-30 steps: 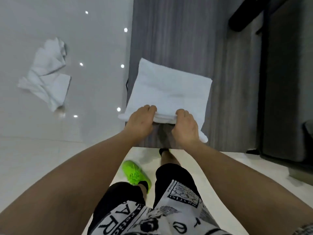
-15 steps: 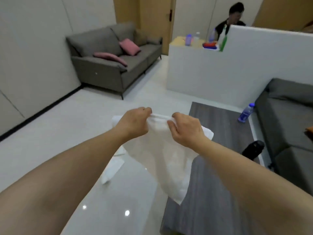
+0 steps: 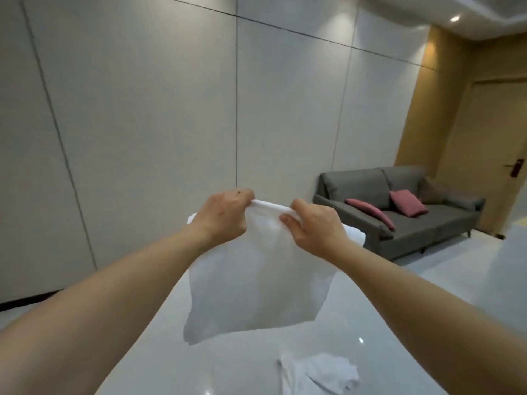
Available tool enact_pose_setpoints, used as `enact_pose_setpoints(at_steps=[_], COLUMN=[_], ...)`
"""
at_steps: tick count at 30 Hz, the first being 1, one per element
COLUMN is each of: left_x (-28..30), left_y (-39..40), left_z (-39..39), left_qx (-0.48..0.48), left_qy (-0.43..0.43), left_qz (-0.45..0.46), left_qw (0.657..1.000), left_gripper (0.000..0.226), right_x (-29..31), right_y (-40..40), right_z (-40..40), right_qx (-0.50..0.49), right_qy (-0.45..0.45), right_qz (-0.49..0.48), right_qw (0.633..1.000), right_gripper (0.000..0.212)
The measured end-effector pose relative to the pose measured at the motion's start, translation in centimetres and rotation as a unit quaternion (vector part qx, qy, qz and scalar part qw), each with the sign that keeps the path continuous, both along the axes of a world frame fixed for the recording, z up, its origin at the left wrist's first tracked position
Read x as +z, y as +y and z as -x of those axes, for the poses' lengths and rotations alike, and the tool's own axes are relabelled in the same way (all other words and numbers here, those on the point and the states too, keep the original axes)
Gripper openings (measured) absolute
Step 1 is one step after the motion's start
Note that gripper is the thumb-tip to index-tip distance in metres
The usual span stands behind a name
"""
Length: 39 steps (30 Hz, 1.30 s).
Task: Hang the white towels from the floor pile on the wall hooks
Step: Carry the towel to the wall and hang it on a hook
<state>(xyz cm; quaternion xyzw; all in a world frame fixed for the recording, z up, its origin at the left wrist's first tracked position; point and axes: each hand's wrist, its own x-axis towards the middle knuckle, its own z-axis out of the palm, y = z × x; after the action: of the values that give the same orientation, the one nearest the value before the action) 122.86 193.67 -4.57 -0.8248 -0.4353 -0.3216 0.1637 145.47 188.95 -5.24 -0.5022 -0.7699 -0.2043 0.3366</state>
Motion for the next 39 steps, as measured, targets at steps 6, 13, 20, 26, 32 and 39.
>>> enact_pose_setpoints(at_steps=[6,13,20,26,32,39], left_x=[3.5,6.2,4.3,2.8,2.7,2.4], left_y=[3.1,1.0,-6.3,-13.8,-21.5,-29.6], left_z=[15.4,31.7,48.1,63.3,78.9,93.3], left_qx=[0.153,0.318,0.484,0.555,0.595,0.649], left_qy=[0.002,0.009,0.032,0.04,0.044,0.039], left_qz=[-0.021,-0.03,-0.001,0.004,-0.015,0.014], left_qw=[0.988,0.948,0.874,0.831,0.803,0.76], left_gripper=[0.022,0.012,0.007,0.004,0.016,0.013], right_x=[3.5,6.3,4.7,3.4,3.3,2.3], right_y=[11.1,18.4,16.4,11.5,5.1,-1.7], right_z=[15.0,34.9,56.3,74.6,93.1,110.4], right_qx=[0.155,0.326,0.465,0.538,0.58,0.64], right_qy=[-0.009,-0.016,-0.046,-0.055,-0.054,-0.064], right_qz=[-0.03,-0.031,-0.028,-0.036,-0.01,0.028], right_qw=[0.987,0.945,0.883,0.84,0.813,0.765], right_gripper=[0.03,0.034,0.034,0.035,0.034,0.04])
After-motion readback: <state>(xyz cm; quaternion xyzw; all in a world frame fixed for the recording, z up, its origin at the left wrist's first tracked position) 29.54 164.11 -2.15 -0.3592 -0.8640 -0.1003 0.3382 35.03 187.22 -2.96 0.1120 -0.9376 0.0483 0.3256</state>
